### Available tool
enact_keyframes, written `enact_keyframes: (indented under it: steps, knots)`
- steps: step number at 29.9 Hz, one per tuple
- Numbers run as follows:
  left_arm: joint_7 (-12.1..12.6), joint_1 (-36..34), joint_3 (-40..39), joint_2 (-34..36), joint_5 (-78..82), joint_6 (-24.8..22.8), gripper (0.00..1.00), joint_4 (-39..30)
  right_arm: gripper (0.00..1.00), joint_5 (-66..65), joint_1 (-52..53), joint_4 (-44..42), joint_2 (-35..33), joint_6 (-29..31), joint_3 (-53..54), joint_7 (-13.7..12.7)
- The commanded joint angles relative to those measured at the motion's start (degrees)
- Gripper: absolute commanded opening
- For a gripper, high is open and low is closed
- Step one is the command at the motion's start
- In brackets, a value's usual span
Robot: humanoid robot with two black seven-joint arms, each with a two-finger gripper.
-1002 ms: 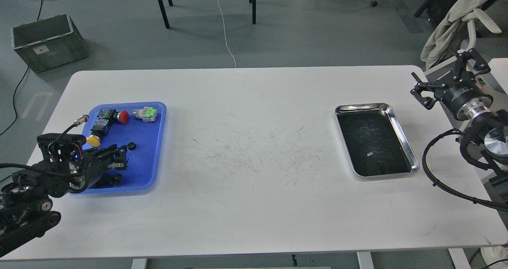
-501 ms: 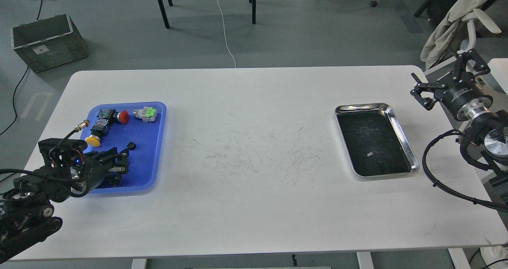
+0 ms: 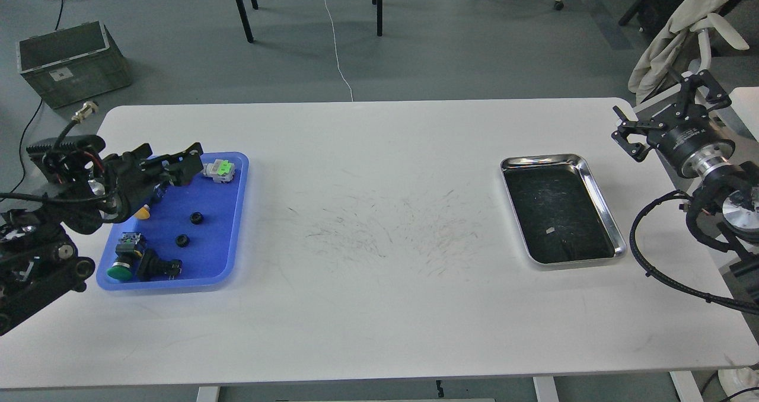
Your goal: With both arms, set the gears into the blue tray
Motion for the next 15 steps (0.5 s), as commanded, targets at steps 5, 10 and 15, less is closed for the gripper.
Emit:
enact_keyframes:
  steps: [5, 10, 15]
  knots:
    - [-0.5, -16.4, -0.5, -8.6, -32.9, -1.2, 0.98, 10.7, 0.99, 0.0, 1.7, 0.3, 0.4, -0.5, -0.1, -0.1]
    - [-3.2, -18.0, -8.6, -16.8, -49.4, 0.4, 0.98, 18.2, 0.99, 0.0, 2.1, 1.0, 1.5, -0.4, 0.1, -0.1]
    - [-4.7, -14.3, -19.5, -22.6, -64.4, 0.3, 0.98, 22.1, 0.99, 0.1, 2.2, 1.5, 4.6, -0.4, 0.6, -0.2]
